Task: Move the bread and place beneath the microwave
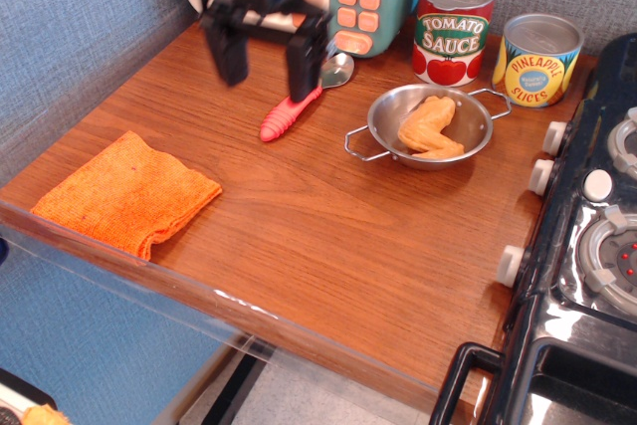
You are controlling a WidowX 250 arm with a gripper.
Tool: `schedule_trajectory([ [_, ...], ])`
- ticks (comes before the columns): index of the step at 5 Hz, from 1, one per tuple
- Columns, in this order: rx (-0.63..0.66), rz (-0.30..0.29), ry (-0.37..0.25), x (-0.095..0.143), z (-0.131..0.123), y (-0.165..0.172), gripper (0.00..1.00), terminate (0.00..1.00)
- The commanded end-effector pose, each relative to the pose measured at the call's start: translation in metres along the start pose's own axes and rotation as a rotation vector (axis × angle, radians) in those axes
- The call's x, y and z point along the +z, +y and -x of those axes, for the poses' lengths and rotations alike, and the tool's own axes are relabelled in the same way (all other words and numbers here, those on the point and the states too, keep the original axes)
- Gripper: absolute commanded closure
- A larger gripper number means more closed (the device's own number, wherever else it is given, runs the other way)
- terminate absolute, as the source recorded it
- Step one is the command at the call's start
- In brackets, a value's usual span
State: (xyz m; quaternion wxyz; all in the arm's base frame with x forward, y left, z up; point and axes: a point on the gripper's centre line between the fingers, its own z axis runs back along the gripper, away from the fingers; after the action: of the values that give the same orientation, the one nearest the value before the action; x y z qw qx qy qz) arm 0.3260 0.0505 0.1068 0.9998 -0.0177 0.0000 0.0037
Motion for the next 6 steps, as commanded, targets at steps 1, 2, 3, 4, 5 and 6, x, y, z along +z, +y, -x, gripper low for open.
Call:
schedule_trajectory([
  [1, -0.088, -0.02, -0.007, 0.001, -0.056, -0.058, 0.0, 0.0],
  [2, -0.094, -0.043, 0.001, -0.017, -0.066, -0.078, 0.0, 0.0],
  [3, -0.047, -0.064, -0.017, -0.032, -0.073, -0.083, 0.0, 0.0],
  [4, 0.024, -0.071, -0.046, -0.042, -0.082, -0.082, 0.0, 0.0],
  [5, 0.09, -0.067, -0.077, -0.047, -0.092, -0.078, 0.0, 0.0],
  [6, 0.157, -0.053, -0.095, -0.054, -0.104, -0.075, 0.0, 0.0],
])
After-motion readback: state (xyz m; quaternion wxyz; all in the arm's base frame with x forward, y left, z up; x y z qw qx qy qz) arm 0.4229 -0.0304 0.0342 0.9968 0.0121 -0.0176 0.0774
